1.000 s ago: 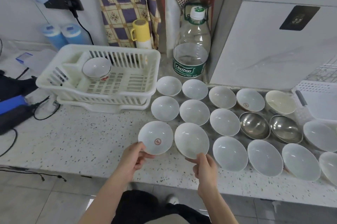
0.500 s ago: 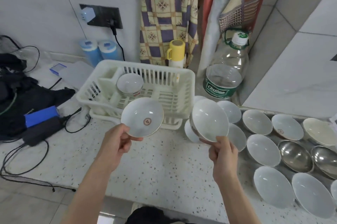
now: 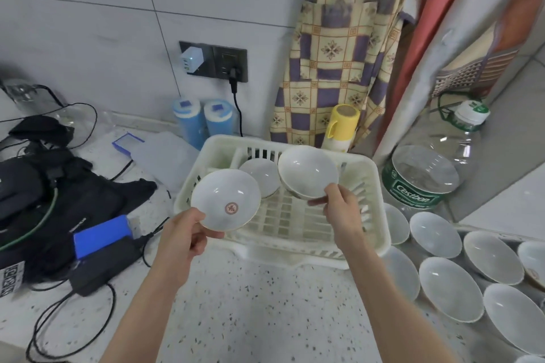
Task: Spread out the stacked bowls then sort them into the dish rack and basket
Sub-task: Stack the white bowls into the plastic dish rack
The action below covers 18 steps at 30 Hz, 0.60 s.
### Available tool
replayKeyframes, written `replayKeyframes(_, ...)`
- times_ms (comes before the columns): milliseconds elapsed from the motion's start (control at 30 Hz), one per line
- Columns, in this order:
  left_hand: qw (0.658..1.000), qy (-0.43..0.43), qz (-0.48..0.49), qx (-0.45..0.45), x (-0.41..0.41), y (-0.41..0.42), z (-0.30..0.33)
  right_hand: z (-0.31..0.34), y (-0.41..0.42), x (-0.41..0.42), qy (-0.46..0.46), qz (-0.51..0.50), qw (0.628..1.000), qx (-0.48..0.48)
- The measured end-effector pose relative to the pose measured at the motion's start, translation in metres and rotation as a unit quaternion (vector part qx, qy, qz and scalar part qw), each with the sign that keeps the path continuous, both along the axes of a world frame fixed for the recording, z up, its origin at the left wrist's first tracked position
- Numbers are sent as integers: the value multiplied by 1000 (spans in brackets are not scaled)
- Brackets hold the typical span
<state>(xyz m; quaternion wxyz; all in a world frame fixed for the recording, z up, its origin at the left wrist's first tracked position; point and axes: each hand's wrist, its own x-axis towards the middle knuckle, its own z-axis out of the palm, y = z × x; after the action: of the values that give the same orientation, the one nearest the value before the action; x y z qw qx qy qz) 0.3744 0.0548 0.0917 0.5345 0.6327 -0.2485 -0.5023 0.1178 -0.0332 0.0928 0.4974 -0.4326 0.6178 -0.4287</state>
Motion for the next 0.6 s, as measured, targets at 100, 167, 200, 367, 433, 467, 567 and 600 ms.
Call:
replayKeyframes(100,1000,23,12,-8,9,-20,-2,-9,-21,21,27,3,1000,6)
replayKeyframes(167,999,35,22,-13,14,-33,-3,-17,-34,32,53,11,998,11)
replayKeyframes(200,999,37,26,-17,15,-40,-3,-20,-39,38,64,19,998,14)
replayKeyframes(367,998,29,44,-38,16,-71,-5,-35,-64,63,113,65,991,37)
replayKeyframes(433,998,26,47,-41,17,-83,-6,-39,-69,69,126,78,988,42)
replayKeyframes(467,998,23,45,-46,18,-89,-6,-42,-71,71,130,82,987,46)
replayKeyframes(567,998,9,25,-60,16,-105,-7,-47,-75,75,121,83,987,63)
replayKeyframes(600,998,7,21,-61,15,-109,-7,-48,-76,76,115,81,988,66)
